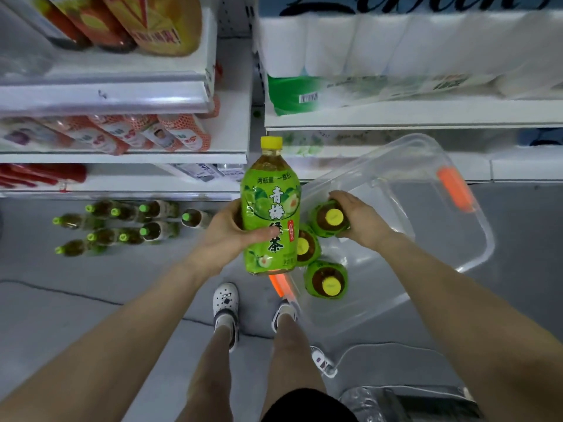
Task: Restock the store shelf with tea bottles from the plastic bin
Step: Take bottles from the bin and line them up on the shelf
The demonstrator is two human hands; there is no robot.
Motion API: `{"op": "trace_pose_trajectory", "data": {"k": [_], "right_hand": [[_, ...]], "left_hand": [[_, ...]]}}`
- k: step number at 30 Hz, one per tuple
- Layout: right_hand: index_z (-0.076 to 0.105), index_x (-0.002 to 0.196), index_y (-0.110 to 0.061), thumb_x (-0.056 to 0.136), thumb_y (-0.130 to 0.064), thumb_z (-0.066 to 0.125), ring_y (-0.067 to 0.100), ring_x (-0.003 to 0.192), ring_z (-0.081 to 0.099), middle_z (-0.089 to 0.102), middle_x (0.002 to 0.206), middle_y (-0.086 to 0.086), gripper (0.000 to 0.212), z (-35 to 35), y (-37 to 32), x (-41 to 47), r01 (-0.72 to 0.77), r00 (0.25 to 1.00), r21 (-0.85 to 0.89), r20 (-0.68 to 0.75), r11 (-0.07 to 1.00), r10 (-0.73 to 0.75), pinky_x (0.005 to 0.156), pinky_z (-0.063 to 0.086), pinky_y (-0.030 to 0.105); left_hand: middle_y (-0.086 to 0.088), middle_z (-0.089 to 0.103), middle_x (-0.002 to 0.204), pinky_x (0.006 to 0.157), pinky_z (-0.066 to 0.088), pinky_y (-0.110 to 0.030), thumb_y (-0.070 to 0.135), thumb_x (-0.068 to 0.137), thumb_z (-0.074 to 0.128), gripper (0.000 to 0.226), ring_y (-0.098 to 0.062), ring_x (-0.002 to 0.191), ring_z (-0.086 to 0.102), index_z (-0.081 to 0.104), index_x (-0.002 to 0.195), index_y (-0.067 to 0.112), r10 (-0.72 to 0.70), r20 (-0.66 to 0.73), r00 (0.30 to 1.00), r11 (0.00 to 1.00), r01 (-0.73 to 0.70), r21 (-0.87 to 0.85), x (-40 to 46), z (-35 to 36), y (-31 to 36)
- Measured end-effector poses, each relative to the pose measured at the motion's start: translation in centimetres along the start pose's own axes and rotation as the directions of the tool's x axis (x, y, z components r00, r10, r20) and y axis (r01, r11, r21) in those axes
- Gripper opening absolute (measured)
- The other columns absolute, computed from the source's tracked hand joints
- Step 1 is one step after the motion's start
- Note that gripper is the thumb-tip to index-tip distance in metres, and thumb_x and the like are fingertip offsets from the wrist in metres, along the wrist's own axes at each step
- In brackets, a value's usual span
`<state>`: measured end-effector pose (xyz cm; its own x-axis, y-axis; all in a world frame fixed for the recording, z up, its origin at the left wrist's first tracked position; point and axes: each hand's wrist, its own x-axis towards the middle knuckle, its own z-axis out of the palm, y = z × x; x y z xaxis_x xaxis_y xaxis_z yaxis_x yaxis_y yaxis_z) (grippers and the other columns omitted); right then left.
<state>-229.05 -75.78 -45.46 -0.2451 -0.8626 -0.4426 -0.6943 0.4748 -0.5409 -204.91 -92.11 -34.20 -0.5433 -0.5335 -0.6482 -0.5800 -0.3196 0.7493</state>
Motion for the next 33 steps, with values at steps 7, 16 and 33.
{"op": "trace_pose_trajectory", "data": {"k": [7, 16, 33], "right_hand": [[0.044, 0.125, -0.009, 0.067, -0.031, 0.088, 0.032, 0.107, 0.054, 0.048, 0.123, 0.009, 0.076, 0.2, -1.5, -3.6, -0.24, 0.926, 0.263, -0.226, 0.935, 0.301, 0.086, 0.043, 0.036], [0.04, 0.135, -0.02, 0.073, -0.04, 0.082, 0.019, 0.117, 0.051, 0.048, 0.129, 0.003, 0.077, -5.3, -8.0, -10.9, -0.139, 0.801, 0.42, -0.484, 0.897, 0.352, 0.098, 0.044, 0.04], [0.033, 0.141, -0.028, 0.082, -0.057, 0.062, 0.017, 0.118, 0.054, 0.054, 0.133, -0.002, 0.072, -8.7, -46.2, -15.2, 0.25, 0.649, 0.063, -0.751, 0.966, -0.119, 0.099, 0.044, 0.041]], "left_hand": [[0.002, 0.073, 0.112, 0.094, 0.054, -0.04, 0.043, 0.045, 0.091, 0.091, -0.015, 0.102, 0.07, 0.059, 0.125, 0.013, 0.001, -0.005, 1.0, 1.0, -0.001, -0.01, -0.7, -0.7, 0.3], [0.0, 0.074, 0.107, 0.085, 0.058, -0.035, 0.036, 0.045, 0.095, 0.088, -0.014, 0.095, 0.072, 0.058, 0.121, 0.015, 0.091, -0.016, 0.996, 0.994, -0.092, -0.054, -4.0, -2.7, 2.6], [0.002, 0.071, 0.112, 0.089, 0.056, -0.033, 0.052, 0.037, 0.095, 0.108, -0.008, 0.097, 0.07, 0.054, 0.128, 0.013, 0.483, -0.195, 0.854, 0.859, -0.505, -0.081, -23.7, -29.2, 3.8]]}}
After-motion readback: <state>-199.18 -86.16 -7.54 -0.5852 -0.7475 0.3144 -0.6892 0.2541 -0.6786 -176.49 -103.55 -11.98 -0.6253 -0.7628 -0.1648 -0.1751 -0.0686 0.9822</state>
